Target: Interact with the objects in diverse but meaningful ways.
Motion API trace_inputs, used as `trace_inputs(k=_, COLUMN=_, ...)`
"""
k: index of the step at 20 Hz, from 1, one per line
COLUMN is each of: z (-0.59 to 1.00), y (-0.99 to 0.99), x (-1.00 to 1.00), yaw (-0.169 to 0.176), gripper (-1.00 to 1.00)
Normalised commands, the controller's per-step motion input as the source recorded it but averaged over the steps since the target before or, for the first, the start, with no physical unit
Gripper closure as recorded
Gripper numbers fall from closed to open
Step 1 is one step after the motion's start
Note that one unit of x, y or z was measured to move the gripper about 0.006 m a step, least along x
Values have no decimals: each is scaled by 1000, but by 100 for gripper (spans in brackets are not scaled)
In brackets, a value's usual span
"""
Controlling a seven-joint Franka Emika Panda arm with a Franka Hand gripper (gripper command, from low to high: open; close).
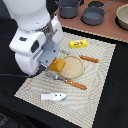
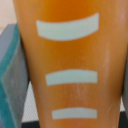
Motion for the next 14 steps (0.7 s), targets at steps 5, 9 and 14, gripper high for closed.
trace_inputs(k=5, z=218, y=250, x=1000, yaw=-37, gripper=100)
trace_inputs(k=9, z=249, y=304, x=1000, yaw=-27, gripper=100)
trace_inputs(k=14, z=163, y=302, x=942, yaw=-34, gripper=100)
